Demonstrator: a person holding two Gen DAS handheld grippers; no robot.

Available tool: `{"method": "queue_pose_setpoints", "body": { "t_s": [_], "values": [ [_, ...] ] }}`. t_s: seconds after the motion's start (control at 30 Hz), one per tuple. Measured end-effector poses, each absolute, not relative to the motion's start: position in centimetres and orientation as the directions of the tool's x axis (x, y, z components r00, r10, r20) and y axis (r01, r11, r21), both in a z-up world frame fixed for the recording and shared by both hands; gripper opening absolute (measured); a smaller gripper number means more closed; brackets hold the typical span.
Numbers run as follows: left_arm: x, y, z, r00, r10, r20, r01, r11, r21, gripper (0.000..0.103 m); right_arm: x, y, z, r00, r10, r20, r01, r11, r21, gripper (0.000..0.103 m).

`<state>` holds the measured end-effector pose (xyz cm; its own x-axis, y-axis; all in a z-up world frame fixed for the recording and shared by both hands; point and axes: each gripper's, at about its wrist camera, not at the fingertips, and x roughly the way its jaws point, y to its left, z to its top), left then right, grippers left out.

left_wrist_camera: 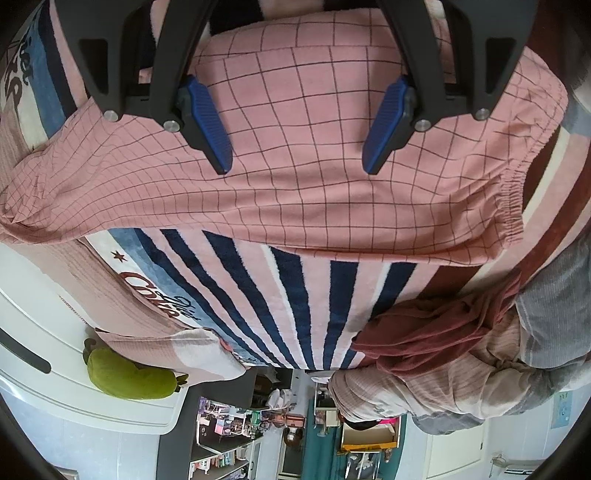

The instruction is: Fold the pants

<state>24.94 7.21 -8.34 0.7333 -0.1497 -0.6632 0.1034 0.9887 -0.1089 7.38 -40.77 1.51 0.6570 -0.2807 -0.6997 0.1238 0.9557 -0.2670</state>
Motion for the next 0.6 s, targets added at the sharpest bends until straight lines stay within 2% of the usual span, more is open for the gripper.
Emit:
{"method": "queue_pose_setpoints", "body": {
  "t_s": [0.1, 0.3, 0.6],
  "values": [
    [24.9, 7.3, -8.3, 0.737, -0.151, -0.659, 0.105, 0.988, -0.109, 0.069, 7.2, -40.8, 2.5, 0.674, -0.314, -0.669, 0.128, 0.941, -0.312, 0.005],
    [24.7, 7.6, -8.0, 0.747, -0.162, -0.645, 0.107, 0.986, -0.124, 0.069, 5.9, -39.4, 6.6, 0.714, -0.292, -0.637, 0.108, 0.944, -0.312, 0.004],
    [24.6, 7.6, -8.0, 0.739, -0.173, -0.651, 0.119, 0.985, -0.127, 0.069, 12.8, -42.1, 11.5, 0.610, -0.212, -0.764, 0.071, 0.974, -0.213, 0.005]
  ]
}}
